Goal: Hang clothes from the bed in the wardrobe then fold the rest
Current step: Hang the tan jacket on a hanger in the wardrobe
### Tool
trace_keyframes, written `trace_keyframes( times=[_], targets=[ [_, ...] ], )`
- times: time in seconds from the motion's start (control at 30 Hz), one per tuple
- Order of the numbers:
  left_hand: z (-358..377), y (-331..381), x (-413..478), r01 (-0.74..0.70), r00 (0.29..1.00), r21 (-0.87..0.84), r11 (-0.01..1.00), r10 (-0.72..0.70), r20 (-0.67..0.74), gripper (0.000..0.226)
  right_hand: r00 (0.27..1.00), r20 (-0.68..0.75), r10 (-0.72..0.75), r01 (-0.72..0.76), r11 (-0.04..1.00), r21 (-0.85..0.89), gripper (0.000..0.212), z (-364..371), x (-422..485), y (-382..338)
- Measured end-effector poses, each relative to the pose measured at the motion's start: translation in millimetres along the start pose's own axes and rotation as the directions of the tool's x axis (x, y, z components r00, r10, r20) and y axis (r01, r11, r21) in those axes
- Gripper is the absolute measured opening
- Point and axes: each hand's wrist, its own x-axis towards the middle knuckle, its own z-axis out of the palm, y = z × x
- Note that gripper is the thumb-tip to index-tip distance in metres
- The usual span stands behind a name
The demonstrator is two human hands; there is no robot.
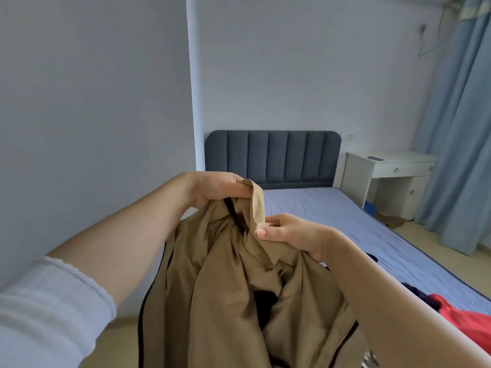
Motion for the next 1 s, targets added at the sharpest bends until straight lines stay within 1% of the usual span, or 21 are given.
trace_keyframes(
  times=[0.07, 0.13, 0.17, 0.2, 0.23, 0.3, 0.33, 0.37, 0.4, 0.43, 0.47, 0.5, 0.53, 0.6, 0.67, 0.73, 0.8, 0.87, 0.9, 0.97, 1.0],
  targets=[
    [3, -7, 5, 0.007, 1.0, -0.035, 0.999, -0.008, -0.024, 0.028, 0.999, -0.042, 0.033, -0.033, 0.999, -0.005, 0.02, -1, 1, 3],
    [6, -19, 10, -0.003, 0.99, -0.09, 0.996, -0.01, -0.141, 0.031, 0.99, -0.135, 0.031, -0.012, 0.99, 0.141, 0.023, -7, -2, 8],
    [7, -25, 12, -0.001, 0.982, -0.101, 0.995, -0.018, -0.189, 0.025, 0.981, -0.192, 0.023, 0.023, 0.972, 0.232, 0.023, -10, -4, 11],
    [8, -32, 13, 0.012, 0.979, -0.094, 0.996, -0.03, -0.202, 0.019, 0.966, -0.258, 0.023, 0.059, 0.951, 0.303, 0.022, -13, -6, 14],
    [10, -37, 13, 0.043, 0.982, -0.061, 0.997, -0.053, -0.179, 0.013, 0.939, -0.342, 0.034, 0.093, 0.933, 0.349, 0.019, -16, -7, 17],
    [15, -47, 11, 0.156, 0.985, 0.097, 0.983, -0.148, -0.085, 0.011, 0.859, -0.507, 0.071, 0.17, 0.895, 0.413, 0.015, -21, -7, 22],
    [17, -52, 11, 0.216, 0.976, 0.206, 0.954, -0.209, -0.057, 0.016, 0.832, -0.549, 0.079, 0.198, 0.883, 0.426, 0.016, -22, -5, 23],
    [20, -58, 11, 0.271, 0.962, 0.33, 0.904, -0.264, -0.068, 0.018, 0.823, -0.562, 0.08, 0.194, 0.891, 0.41, 0.017, -20, -3, 24],
    [23, -63, 12, 0.309, 0.951, 0.448, 0.839, -0.284, -0.123, 0.015, 0.826, -0.558, 0.072, 0.174, 0.911, 0.375, 0.017, -16, 0, 24],
    [25, -68, 13, 0.342, 0.939, 0.536, 0.772, -0.267, -0.214, 0.008, 0.827, -0.559, 0.056, 0.156, 0.933, 0.324, 0.016, -11, 4, 25],
    [26, -74, 14, 0.374, 0.922, 0.584, 0.721, -0.217, -0.322, 0.007, 0.821, -0.57, 0.035, 0.153, 0.948, 0.279, 0.016, -8, 7, 27],
    [25, -79, 15, 0.394, 0.896, 0.595, 0.7, -0.149, -0.418, 0.015, 0.808, -0.59, 0.01, 0.158, 0.96, 0.233, 0.018, -7, 10, 28],
    [24, -83, 16, 0.399, 0.863, 0.568, 0.719, -0.086, -0.498, 0.022, 0.789, -0.613, -0.027, 0.169, 0.97, 0.174, 0.022, -7, 11, 29],
    [17, -87, 15, 0.357, 0.771, 0.43, 0.829, -0.001, -0.637, 0.025, 0.789, -0.602, -0.124, 0.149, 0.989, -0.009, 0.028, -14, 12, 32],
    [10, -84, 16, 0.286, 0.678, 0.272, 0.919, 0.007, -0.735, 0.026, 0.847, -0.515, -0.134, 0.012, 0.972, -0.233, 0.026, -20, 14, 31],
    [8, -78, 17, 0.201, 0.626, 0.14, 0.97, -0.017, -0.779, 0.024, 0.868, -0.49, -0.082, -0.128, 0.916, -0.38, 0.018, -18, 22, 34],
    [6, -73, 17, 0.13, 0.607, 0.059, 0.99, -0.033, -0.794, 0.021, 0.834, -0.55, -0.05, -0.172, 0.923, -0.345, 0.02, -12, 32, 37],
    [1, -67, 10, 0.078, 0.601, 0.002, 0.997, -0.046, -0.798, 0.022, 0.82, -0.568, -0.069, -0.1, 0.96, -0.261, 0.015, -4, 42, 34],
    [-2, -63, 5, 0.056, 0.595, -0.018, 0.998, -0.048, -0.802, 0.024, 0.838, -0.54, -0.076, -0.069, 0.967, -0.244, 0.017, 1, 45, 27],
    [-7, -54, -8, -0.002, 0.585, -0.035, 0.999, -0.027, -0.811, 0.027, 0.894, -0.443, -0.067, -0.029, 0.978, -0.206, 0.047, 14, 52, 11],
    [-8, -50, -16, -0.034, 0.586, -0.035, 0.999, -0.008, -0.81, 0.027, 0.917, -0.393, -0.067, -0.007, 0.983, -0.183, 0.055, 22, 58, 2]
  ],
)
